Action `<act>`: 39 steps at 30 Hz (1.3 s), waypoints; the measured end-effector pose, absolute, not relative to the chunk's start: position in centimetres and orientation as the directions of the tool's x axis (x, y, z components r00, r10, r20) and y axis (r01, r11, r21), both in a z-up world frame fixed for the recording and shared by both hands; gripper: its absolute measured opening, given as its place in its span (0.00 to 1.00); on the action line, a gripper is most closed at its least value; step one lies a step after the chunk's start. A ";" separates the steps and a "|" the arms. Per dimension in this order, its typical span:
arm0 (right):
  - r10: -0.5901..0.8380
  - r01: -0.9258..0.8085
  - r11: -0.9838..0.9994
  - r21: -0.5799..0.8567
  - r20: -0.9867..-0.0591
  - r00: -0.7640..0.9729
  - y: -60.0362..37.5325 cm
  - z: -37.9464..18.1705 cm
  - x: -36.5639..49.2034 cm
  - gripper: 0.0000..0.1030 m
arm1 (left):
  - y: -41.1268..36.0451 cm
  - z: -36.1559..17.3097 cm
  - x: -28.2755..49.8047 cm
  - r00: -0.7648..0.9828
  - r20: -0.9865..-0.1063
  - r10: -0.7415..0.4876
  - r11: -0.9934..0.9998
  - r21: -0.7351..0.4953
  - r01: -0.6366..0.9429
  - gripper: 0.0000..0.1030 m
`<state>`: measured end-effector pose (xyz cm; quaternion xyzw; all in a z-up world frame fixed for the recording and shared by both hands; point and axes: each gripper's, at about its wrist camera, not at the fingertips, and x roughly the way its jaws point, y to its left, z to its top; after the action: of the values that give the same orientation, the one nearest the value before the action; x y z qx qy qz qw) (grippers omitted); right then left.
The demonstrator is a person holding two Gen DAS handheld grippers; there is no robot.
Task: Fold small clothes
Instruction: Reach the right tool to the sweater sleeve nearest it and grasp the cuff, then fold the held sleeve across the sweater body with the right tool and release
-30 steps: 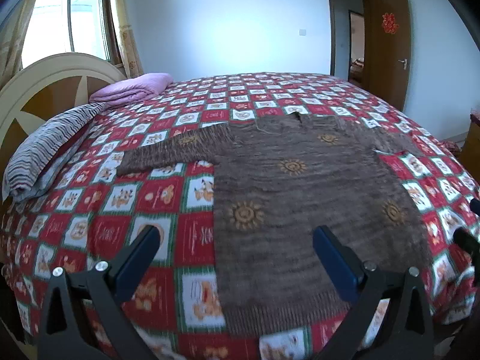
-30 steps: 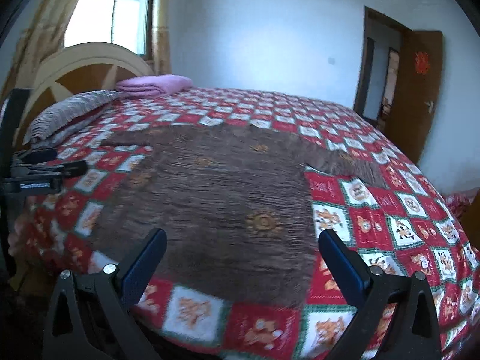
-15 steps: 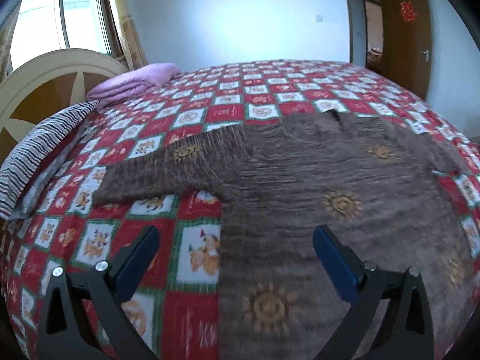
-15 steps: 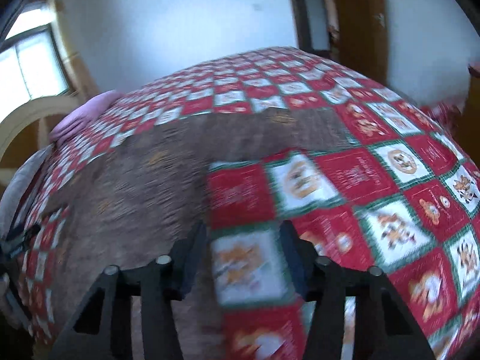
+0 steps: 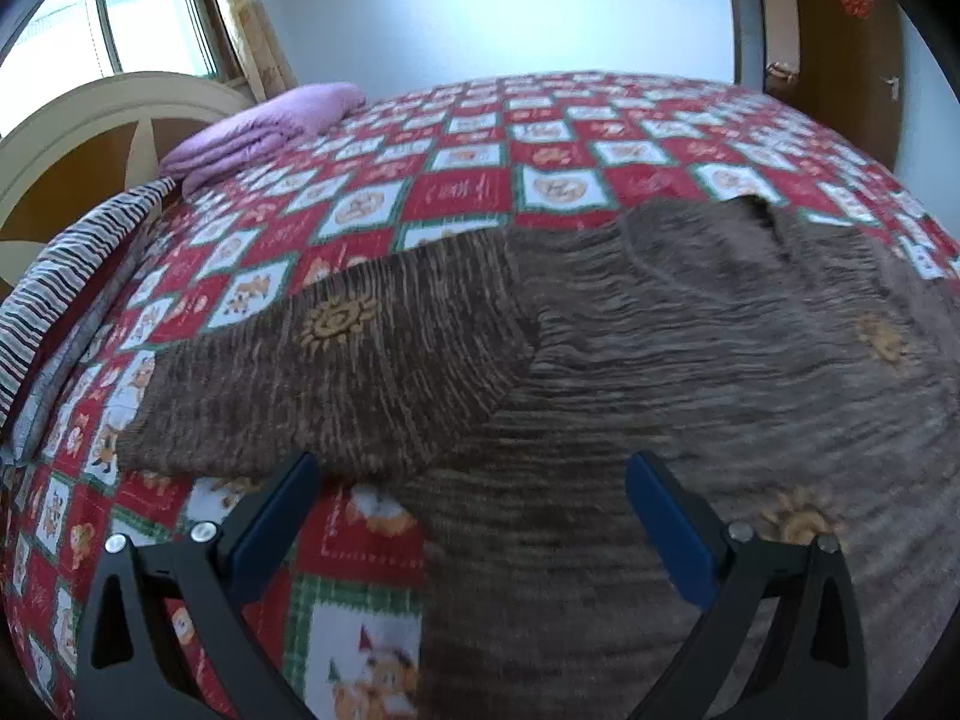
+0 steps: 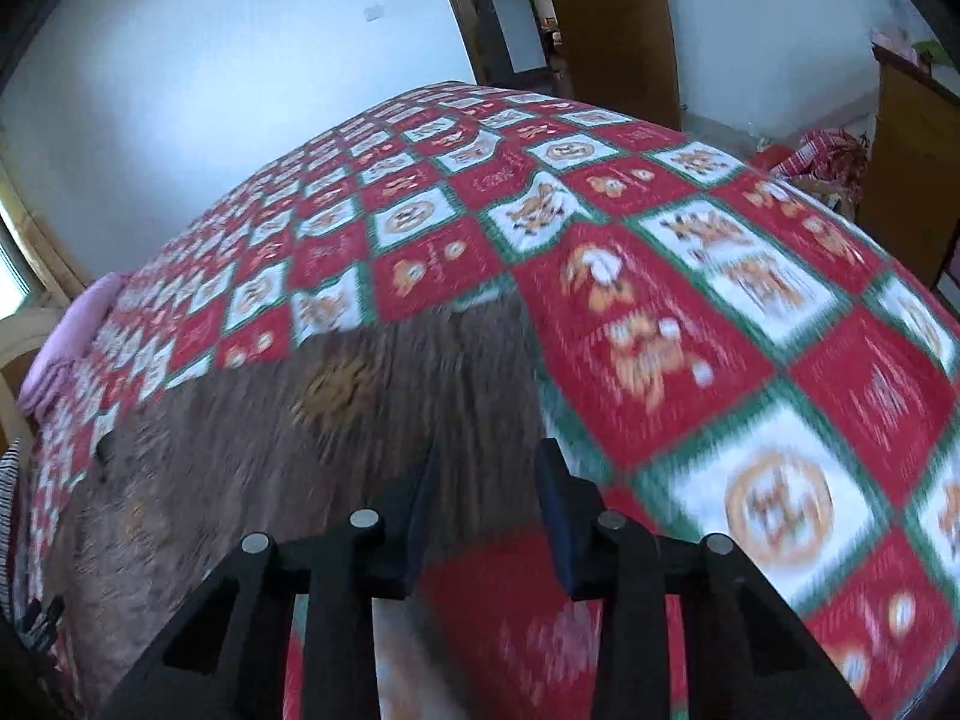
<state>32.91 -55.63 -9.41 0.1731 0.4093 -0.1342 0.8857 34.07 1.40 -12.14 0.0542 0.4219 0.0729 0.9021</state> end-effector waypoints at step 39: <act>0.138 -0.133 0.989 0.063 -0.706 0.694 -27.2 3.3 39.9 0.06 | 2.7 -15.1 35.6 0.579 -0.813 0.055 0.997 0.014 -0.075 1.00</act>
<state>39.89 -27.20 3.25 0.0032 0.3839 0.0738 0.9204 35.63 2.67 -15.11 -0.0109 0.4571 0.0367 0.8886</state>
